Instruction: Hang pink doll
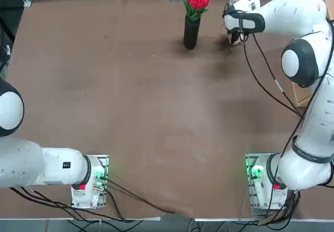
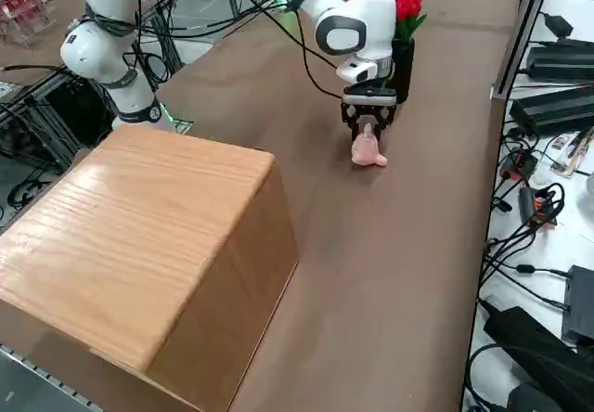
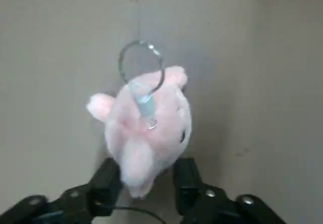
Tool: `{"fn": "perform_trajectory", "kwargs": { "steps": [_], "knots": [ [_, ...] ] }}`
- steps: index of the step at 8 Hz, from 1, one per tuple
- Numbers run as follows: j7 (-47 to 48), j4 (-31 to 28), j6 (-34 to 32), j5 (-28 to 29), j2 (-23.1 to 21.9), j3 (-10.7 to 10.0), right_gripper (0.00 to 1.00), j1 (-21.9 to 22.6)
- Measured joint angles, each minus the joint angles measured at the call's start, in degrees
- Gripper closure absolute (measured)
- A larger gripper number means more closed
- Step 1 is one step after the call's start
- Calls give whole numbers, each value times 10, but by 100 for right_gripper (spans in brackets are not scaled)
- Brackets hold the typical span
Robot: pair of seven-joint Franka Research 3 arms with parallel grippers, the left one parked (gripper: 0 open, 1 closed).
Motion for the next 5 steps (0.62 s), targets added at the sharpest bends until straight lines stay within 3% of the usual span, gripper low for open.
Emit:
{"fn": "perform_trajectory", "kwargs": {
  "steps": [1,2,3,4,5],
  "knots": [
    [0,0,0,0,0,0,61,0],
    [0,0,0,-1,0,0,65,0],
    [1,0,0,-1,0,0,84,1],
    [1,1,-4,-1,0,0,94,1],
    [2,5,-29,-1,-3,0,94,1]
  ]
}}
